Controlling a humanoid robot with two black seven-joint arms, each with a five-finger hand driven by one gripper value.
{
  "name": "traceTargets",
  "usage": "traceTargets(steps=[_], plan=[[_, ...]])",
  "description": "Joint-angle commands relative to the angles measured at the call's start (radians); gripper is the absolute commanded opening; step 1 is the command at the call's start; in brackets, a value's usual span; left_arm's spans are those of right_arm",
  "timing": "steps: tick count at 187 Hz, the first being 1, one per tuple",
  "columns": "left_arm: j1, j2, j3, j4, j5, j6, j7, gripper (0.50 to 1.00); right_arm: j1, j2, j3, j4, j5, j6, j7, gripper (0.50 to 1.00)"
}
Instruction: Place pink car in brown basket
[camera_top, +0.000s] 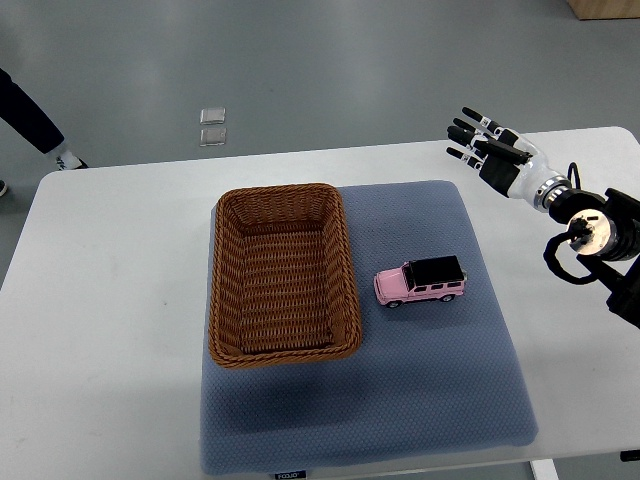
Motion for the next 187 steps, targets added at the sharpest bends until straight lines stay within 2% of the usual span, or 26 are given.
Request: traceTargets(steps=[1,86,124,187], plan=[[0.000,0.000,-0.003,0.000,0.000,0.002,0.000,1.000,0.000,0.001,0.000,0.001,0.000,0.004,0.000,0.926],[-0.003,0.000,0.004,0.012,0.000,0.009,0.000,1.000,0.000,-0.003,0.000,0.005,-0.089,0.025,0.003,0.924],[-0.003,0.000,0.003,0.011,0.000,0.009,0.000,1.000,0.003,-0.006,-0.001,0.005,-0.110,0.073,0.003,0.924],[-0.003,0.000,0.004,0.011,0.000,0.009,0.000,1.000,0.009,-0.034,0.002,0.008,-0.304,0.122,0.023,0.926]])
